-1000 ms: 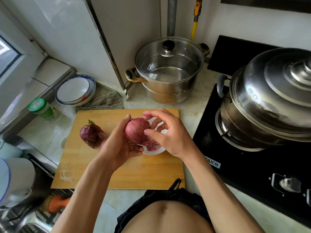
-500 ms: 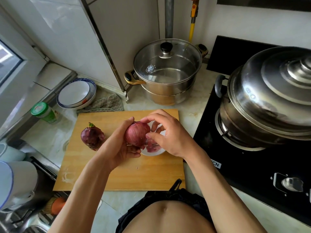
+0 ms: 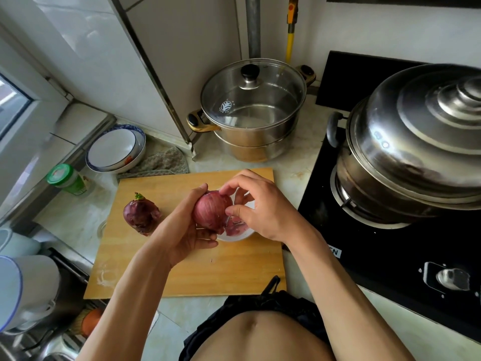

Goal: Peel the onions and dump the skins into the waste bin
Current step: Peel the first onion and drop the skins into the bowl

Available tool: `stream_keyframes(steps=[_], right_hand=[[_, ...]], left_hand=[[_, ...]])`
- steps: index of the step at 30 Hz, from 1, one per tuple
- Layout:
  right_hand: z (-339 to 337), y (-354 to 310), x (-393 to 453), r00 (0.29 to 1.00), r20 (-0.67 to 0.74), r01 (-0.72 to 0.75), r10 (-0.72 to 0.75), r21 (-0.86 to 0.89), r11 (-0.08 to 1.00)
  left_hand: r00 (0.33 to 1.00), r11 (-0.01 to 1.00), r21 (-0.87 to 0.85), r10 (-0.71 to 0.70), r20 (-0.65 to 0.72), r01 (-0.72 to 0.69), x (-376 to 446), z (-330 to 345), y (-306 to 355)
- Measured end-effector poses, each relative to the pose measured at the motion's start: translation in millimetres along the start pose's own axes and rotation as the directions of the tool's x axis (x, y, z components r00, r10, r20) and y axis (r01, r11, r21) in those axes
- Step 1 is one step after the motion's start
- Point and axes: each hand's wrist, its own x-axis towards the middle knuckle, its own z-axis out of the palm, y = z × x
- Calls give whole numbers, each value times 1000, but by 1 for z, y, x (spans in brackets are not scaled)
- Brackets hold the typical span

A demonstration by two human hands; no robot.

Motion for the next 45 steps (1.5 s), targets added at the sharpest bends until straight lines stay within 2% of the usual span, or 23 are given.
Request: stream_keyframes(steps=[8, 14, 21, 30, 39, 45], right_hand=[[-2, 3, -1, 1000, 2, 13, -13, -9, 1000], [-1, 2, -2, 999, -34, -15, 18, 112, 994], [3, 7, -3, 989, -130, -39, 72, 244, 969], [5, 8, -7, 988, -131, -39, 86, 323, 946], [8, 10, -15, 989, -139, -7, 53, 310, 951], [9, 5, -20, 980, -199, 58, 22, 389, 919]], left_hand=[[1000, 1000, -5, -13, -15, 13, 0, 4, 0], [1000, 999, -41, -6, -5, 5, -2, 4, 5], [998, 983, -173, -67, -4, 65, 1, 9, -1], [988, 955, -295, -53, -144, 8, 3, 9, -10], [990, 896, -443, -36, -138, -29, -3, 9, -17], [996, 821, -571, -46, -70, -2, -12, 10, -23]])
